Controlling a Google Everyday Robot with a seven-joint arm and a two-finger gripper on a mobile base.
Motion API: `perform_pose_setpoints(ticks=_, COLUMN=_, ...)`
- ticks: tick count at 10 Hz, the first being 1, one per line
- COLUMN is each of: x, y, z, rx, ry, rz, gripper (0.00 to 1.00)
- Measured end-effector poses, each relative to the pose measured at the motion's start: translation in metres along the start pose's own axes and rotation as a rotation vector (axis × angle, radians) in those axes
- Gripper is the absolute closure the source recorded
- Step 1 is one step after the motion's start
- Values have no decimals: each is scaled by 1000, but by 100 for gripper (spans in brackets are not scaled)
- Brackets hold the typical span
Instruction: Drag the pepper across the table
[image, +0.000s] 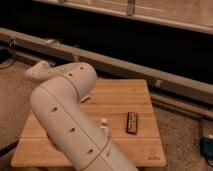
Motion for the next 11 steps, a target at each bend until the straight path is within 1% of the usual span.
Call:
perform_pose_setpoints(ticks=1, x=-3, y=-13, z=2, rx=13, ry=-3, rz=12, gripper=85)
perform_pose_setpoints(ticks=5, x=-2, y=-36, z=7, rx=50, ry=-8, rz=32, gripper=85)
perform_pose_setpoints(ticks=7, x=6, y=-52, z=11, rx=65, ry=-3, rz=51, gripper=85)
perform_pose_setpoints(ticks=11, x=20, y=-73, z=13, rx=82, ry=3, rz=79, gripper=85)
